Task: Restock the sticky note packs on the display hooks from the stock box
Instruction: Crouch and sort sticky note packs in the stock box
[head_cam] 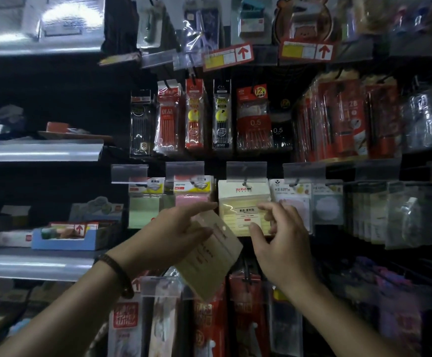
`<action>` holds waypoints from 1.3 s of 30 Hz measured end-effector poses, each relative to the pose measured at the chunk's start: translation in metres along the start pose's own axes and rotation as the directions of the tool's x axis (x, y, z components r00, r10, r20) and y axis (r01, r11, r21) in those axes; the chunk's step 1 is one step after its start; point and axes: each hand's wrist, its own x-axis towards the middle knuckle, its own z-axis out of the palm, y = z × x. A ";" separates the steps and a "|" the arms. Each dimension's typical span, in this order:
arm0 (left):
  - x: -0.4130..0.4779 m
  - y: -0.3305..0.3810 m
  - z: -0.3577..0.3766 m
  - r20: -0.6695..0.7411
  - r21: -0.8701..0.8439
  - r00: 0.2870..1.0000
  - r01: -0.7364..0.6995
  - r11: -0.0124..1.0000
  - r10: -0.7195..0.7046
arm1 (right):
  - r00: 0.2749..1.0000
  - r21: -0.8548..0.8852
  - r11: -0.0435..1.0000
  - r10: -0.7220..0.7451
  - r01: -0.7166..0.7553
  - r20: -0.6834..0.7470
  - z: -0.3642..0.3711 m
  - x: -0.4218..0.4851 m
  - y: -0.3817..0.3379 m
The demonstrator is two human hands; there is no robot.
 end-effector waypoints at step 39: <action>0.071 -0.016 0.055 -0.483 0.159 0.833 -0.219 0.963 0.269 | 0.991 0.147 0.983 -0.095 0.109 -0.099 0.024 0.049 0.018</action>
